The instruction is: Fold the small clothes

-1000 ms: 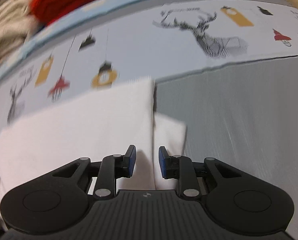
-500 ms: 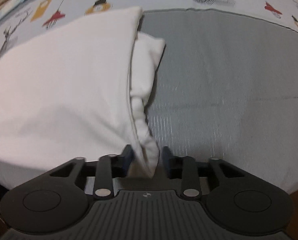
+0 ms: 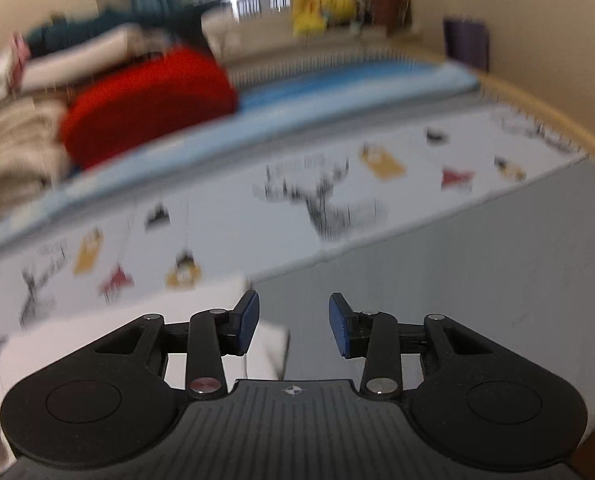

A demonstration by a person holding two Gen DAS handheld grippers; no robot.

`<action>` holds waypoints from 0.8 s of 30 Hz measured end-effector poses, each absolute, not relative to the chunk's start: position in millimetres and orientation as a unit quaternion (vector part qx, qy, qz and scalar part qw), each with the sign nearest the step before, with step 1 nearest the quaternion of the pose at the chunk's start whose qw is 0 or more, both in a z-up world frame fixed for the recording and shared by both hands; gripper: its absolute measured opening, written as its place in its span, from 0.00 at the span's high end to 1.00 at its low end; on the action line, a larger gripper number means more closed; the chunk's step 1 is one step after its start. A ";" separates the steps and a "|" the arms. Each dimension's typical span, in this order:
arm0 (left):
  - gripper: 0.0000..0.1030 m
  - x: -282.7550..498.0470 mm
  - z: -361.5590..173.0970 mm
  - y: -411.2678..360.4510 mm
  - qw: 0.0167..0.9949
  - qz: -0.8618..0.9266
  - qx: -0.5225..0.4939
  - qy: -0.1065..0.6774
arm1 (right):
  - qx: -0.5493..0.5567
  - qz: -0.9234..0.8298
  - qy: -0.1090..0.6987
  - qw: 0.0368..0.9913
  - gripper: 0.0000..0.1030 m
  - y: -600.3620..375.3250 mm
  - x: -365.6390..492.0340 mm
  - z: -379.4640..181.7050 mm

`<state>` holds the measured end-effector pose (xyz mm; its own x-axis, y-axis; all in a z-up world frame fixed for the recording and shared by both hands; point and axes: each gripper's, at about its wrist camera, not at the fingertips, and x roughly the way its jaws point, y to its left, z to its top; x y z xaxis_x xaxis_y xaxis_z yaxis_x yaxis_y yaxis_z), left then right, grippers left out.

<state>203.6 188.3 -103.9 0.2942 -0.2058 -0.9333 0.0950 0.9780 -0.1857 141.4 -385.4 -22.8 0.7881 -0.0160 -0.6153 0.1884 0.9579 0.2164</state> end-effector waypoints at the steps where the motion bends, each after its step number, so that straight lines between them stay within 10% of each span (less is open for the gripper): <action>1: 0.52 203.0 -101.4 185.5 0.803 -0.093 -0.053 0.586 | 0.144 -0.071 0.327 0.931 0.61 -387.8 142.0 -22.6; 16: 0.47 240.6 -125.8 155.7 0.794 -0.068 -0.038 0.603 | 0.114 -0.086 0.338 0.930 0.58 -375.5 148.4 -33.5; 20: 0.80 238.2 -123.7 154.4 0.800 -0.084 -0.031 0.593 | 0.123 -0.094 0.337 0.929 0.58 -378.3 147.7 -34.8; 24: 0.86 230.7 -117.2 159.1 0.810 -0.091 -0.027 0.579 | 0.124 -0.098 0.338 0.928 0.58 -376.7 149.2 -35.3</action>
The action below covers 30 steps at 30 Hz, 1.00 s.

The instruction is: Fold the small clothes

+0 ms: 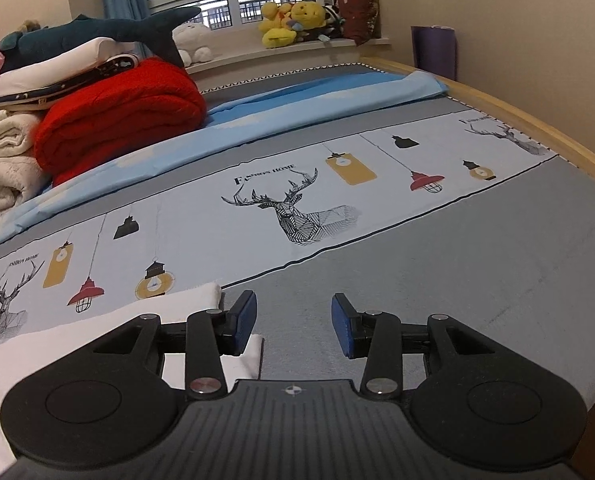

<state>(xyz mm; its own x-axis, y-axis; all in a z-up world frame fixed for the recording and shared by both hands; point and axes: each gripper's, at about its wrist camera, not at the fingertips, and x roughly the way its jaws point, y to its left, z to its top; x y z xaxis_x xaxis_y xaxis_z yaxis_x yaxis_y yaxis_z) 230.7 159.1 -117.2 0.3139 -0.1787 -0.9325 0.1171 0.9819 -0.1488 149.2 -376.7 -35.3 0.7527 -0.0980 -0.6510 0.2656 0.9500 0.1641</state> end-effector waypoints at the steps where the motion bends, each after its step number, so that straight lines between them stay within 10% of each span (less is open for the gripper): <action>1: 0.86 228.2 -115.3 160.7 0.813 -0.090 -0.024 0.574 | 0.122 -0.098 0.338 0.928 0.58 -374.6 150.0 -35.3; 30: 0.66 215.0 -119.2 219.8 0.799 -0.007 -0.034 0.600 | 0.099 -0.069 0.349 0.929 0.58 -342.6 162.7 -39.6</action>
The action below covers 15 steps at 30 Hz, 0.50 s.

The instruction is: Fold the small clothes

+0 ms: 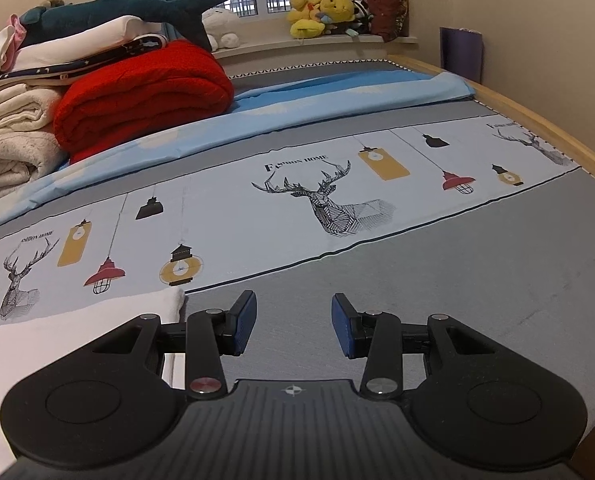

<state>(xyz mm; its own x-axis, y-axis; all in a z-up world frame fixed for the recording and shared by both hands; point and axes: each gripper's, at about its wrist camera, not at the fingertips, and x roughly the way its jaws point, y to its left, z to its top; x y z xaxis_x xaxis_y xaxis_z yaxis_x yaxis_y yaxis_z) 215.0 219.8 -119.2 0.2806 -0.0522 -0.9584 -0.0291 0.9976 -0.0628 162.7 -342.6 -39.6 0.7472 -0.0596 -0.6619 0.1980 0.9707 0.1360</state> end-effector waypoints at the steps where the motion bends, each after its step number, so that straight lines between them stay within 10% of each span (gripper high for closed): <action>1: 0.66 216.0 -119.7 220.0 0.799 -0.007 -0.035 0.600 | 0.099 -0.069 0.349 0.929 0.58 -343.1 162.5 -39.7; 15: 0.84 211.9 -109.1 220.3 0.814 -0.020 -0.038 0.579 | 0.097 -0.059 0.351 0.930 0.58 -342.7 164.9 -41.5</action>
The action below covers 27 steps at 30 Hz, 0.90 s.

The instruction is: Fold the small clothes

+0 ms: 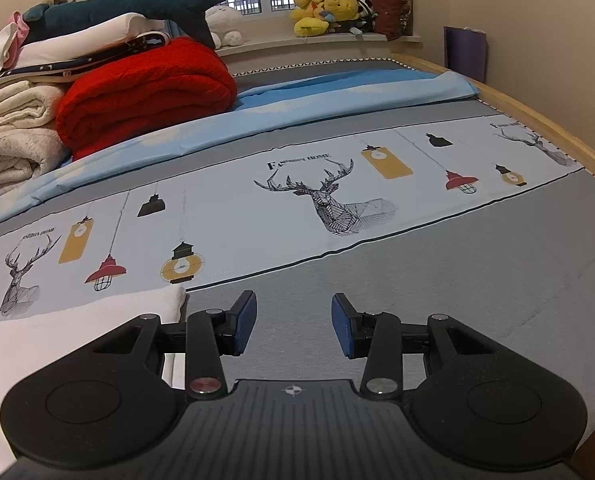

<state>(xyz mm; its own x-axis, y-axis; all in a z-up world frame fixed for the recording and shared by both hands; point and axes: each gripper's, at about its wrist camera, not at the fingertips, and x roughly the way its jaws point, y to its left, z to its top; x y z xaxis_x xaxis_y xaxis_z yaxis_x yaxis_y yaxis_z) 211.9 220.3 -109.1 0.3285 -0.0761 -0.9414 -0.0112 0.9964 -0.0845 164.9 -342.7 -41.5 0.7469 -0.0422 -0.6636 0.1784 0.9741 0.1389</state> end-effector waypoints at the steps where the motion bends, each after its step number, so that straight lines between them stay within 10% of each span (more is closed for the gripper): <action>1: 0.84 210.6 -106.8 220.0 0.816 -0.021 -0.038 0.577 | 0.095 -0.056 0.350 0.930 0.58 -342.2 165.6 -41.2; 27: 0.86 250.1 -43.4 -9.4 0.821 -0.243 -0.109 0.504 | 0.043 -0.017 0.363 0.931 0.58 -352.3 157.8 -42.8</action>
